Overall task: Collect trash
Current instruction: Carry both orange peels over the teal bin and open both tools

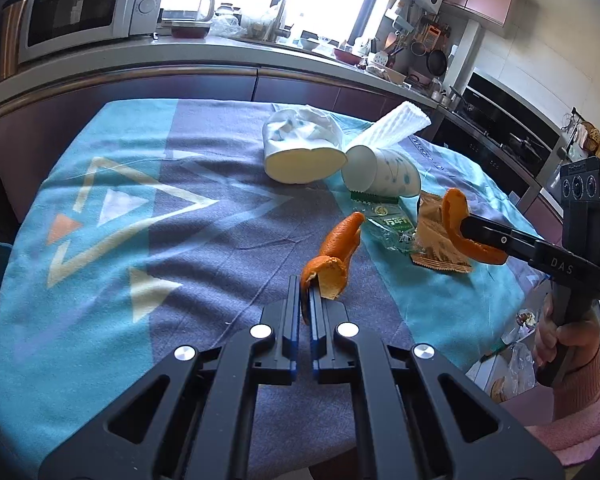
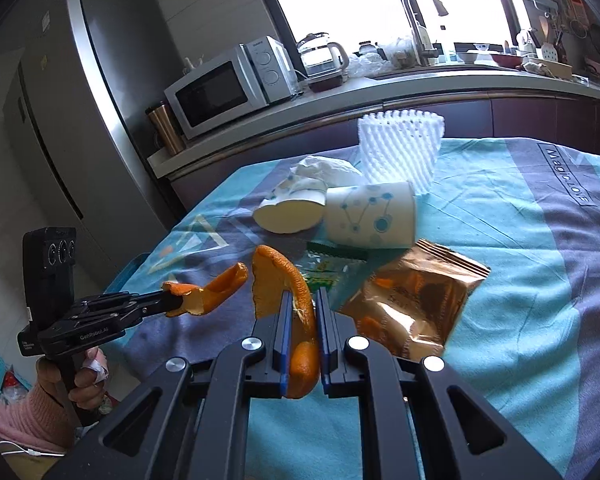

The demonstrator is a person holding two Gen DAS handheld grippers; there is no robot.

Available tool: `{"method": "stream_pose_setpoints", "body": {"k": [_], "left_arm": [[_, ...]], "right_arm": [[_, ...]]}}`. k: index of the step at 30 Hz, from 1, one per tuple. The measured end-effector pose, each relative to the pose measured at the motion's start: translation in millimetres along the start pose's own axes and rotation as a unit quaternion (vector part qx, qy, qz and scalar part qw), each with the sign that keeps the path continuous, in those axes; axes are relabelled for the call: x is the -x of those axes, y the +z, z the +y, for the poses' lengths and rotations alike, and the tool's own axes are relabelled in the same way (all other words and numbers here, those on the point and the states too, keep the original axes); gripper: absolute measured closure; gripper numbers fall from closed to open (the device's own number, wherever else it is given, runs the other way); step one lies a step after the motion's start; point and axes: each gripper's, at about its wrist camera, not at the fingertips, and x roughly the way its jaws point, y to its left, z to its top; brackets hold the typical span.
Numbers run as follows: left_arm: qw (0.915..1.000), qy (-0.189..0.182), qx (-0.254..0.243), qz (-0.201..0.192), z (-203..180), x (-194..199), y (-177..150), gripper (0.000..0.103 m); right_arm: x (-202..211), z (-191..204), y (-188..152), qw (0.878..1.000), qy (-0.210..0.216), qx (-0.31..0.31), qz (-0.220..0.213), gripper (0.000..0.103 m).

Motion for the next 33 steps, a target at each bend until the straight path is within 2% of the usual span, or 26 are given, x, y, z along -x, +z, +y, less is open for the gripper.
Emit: {"method": "stream_pose_setpoints", "body": {"k": [8,14,18,24,33], "left_arm": [[0.9978,0.039,0.018,-0.051,28.5,58.2,-1.9,0.099],[0.9914,0.084,0.053,-0.085,62.4,104.2,-11.3,0.099],[0.9837,0.12,0.084,-0.104,91.4,132.5,-20.1,0.099],[0.9677,0.176,0.133,-0.122,141.0,166.8,-36.0,0.099],[0.9466,0.24,0.182,-0.114,201.8,185.4,-55.6,0.099]], "right_arm": [[-32.9,45.9,14.0,0.997,0.063,0.035,0.017,0.093],[-63.4,90.8,28.8,0.99,0.118,0.074,0.036,0.093],[-87.1,128.1,38.2,0.981,0.157,0.105,0.054,0.093],[-125.6,186.0,46.7,0.964,0.2,0.155,0.084,0.093],[-174.2,249.1,49.0,0.946,0.227,0.193,0.126,0.093]]}}
